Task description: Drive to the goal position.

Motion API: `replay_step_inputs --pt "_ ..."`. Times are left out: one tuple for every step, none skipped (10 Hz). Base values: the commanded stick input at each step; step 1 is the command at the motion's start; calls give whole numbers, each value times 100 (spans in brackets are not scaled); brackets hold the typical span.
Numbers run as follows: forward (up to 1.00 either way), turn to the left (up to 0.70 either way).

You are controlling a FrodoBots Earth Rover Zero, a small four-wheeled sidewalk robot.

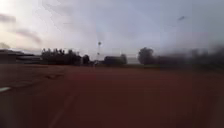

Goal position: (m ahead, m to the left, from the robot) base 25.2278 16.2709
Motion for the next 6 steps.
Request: replay_step_inputs --pt "70 0" --pt "70 0" --pt "70 0" --pt "70 0" --pt "70 0" --pt "70 0"
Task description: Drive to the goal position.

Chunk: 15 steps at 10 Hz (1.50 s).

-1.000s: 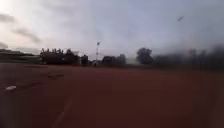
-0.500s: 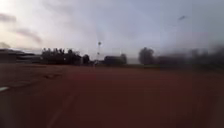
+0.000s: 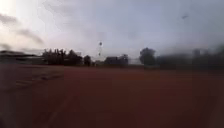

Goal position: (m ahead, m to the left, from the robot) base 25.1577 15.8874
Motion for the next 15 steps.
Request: replay_step_inputs --pt "70 0" --pt "70 0" --pt "70 0" --pt "70 0" --pt "70 0" --pt "70 0" --pt "70 0" --pt "70 0" --pt "70 0" --pt "70 0" --pt "70 0" --pt "70 0" --pt "70 0" --pt "70 0" --pt "70 0"
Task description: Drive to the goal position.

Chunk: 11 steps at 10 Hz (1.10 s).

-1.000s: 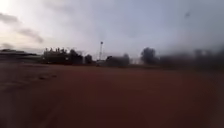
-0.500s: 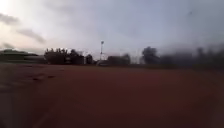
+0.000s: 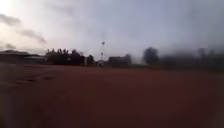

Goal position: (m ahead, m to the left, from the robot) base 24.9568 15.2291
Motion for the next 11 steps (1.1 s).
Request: replay_step_inputs --pt "70 0" --pt "70 0" --pt "70 0" --pt "70 0" --pt "70 0" --pt "70 0" --pt "70 0" --pt "70 0" --pt "70 0" --pt "70 0" --pt "70 0"
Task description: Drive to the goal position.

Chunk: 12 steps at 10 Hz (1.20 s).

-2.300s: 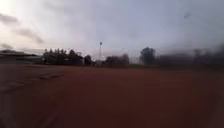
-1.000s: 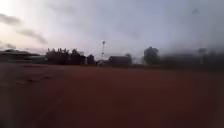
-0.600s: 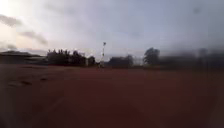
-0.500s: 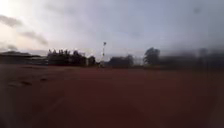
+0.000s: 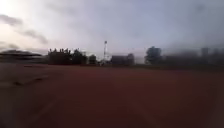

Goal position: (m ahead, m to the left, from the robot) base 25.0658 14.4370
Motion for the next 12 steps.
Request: replay_step_inputs --pt "70 0" --pt "70 0" --pt "70 0" --pt "70 0" --pt "70 0" --pt "70 0" --pt "70 0" --pt "70 0" --pt "70 0" --pt "70 0" --pt "70 0" --pt "70 0"
